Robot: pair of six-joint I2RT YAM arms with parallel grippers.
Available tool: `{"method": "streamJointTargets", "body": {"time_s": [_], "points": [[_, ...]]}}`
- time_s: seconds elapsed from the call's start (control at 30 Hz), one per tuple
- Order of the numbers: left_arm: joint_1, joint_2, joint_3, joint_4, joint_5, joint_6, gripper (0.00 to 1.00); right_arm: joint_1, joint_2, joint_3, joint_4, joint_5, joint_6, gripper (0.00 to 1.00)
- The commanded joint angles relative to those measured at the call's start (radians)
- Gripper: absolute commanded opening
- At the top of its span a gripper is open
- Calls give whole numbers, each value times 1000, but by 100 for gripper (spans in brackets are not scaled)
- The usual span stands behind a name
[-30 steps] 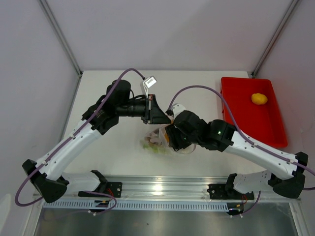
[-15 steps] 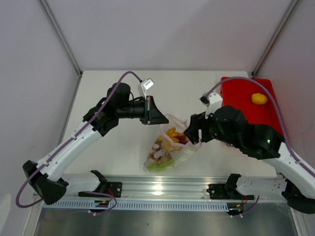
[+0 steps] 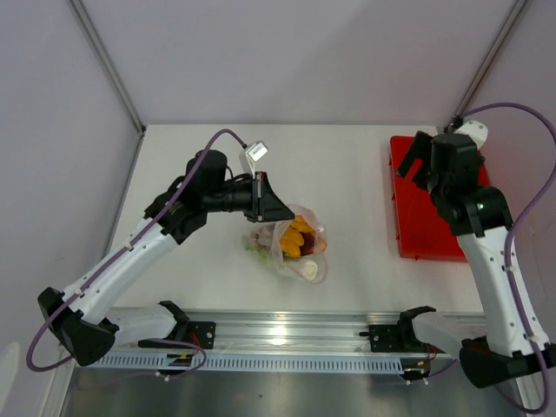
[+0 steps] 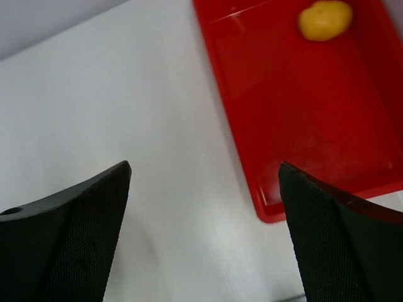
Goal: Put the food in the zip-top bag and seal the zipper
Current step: Place the fake vegetable in the zipper food storage bag, then pick up the fake vegetable from the bin.
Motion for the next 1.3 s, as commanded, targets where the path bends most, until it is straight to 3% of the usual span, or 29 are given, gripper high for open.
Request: {"method": "streamJointTargets", "body": {"time_s": [0.0, 0.17, 0.23, 0.43, 0.77, 1.27], "points": [[9, -37, 0, 68, 38, -1, 1, -223, 30, -95, 184, 11, 30, 99], [10, -40, -4, 57, 51, 11, 1, -453, 130, -190, 367, -5, 138, 99], [10, -40, -11, 58, 61, 14, 1, -476, 208, -197, 387, 44, 175, 99], [10, -35, -18, 48, 71, 33, 1, -524, 395, -260, 532, 164, 265, 99], [10, 23, -11, 66, 104, 34, 1, -571, 681, -170, 650, 256, 366, 99], [10, 92, 11, 120, 141, 40, 1, -561, 1023, 73, 790, 267, 278, 99]]}}
